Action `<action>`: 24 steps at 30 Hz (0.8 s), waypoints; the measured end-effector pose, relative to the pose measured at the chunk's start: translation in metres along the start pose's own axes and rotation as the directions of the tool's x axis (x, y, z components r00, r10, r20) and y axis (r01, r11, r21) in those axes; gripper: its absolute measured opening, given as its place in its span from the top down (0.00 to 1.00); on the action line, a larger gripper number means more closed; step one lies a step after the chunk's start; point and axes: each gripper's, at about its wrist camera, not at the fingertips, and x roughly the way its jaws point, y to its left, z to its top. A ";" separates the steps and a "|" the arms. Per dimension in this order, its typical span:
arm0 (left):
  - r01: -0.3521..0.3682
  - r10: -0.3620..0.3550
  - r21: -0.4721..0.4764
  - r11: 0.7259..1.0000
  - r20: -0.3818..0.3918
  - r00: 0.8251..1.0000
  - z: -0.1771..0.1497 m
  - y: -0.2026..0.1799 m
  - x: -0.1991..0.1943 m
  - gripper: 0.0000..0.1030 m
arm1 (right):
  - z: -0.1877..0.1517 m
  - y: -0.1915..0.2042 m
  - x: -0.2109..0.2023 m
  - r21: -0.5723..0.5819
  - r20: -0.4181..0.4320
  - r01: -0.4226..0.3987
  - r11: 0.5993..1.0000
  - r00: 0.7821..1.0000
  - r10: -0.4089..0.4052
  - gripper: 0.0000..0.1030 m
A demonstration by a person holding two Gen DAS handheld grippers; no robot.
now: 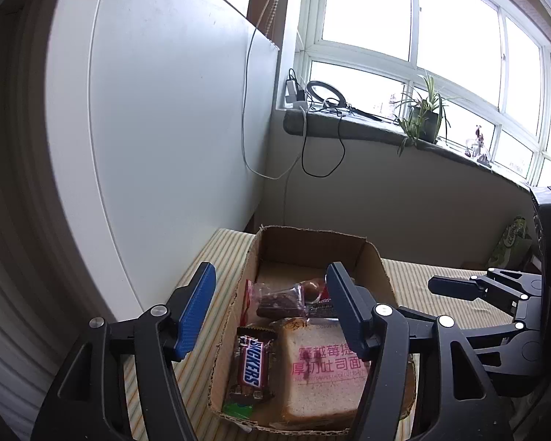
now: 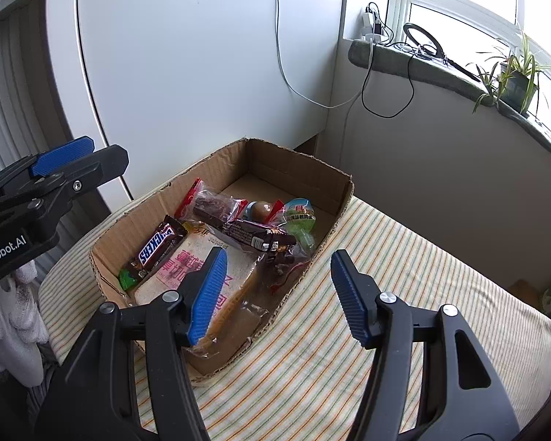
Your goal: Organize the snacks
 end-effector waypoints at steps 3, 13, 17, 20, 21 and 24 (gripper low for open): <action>0.001 -0.002 -0.008 1.000 -0.006 1.000 -0.005 -0.002 -0.006 0.33 | -0.007 0.002 -0.017 -0.005 0.037 0.011 1.000 0.999 -0.011 0.13; -0.023 0.023 -0.005 1.000 -0.028 0.999 -0.027 -0.020 -0.039 0.30 | -0.039 0.017 -0.073 -0.027 0.115 0.035 0.999 0.993 -0.031 0.06; -0.038 0.038 -0.002 0.999 -0.039 0.999 -0.037 -0.024 -0.056 0.25 | -0.054 0.024 -0.089 -0.015 0.141 0.035 0.999 0.990 -0.033 0.05; -0.056 0.056 -0.002 0.998 -0.037 0.998 -0.044 -0.028 -0.068 0.23 | -0.063 0.028 -0.096 -0.002 0.143 0.043 0.999 0.989 -0.042 0.05; -0.063 0.063 -0.003 0.998 -0.036 0.997 -0.047 -0.028 -0.071 0.23 | -0.066 0.029 -0.098 0.001 0.143 0.047 0.999 0.989 -0.047 0.05; -0.082 0.081 -0.032 0.996 -0.027 0.996 -0.051 -0.027 -0.080 0.23 | -0.075 0.032 -0.107 0.031 0.152 0.045 0.998 0.987 -0.050 0.05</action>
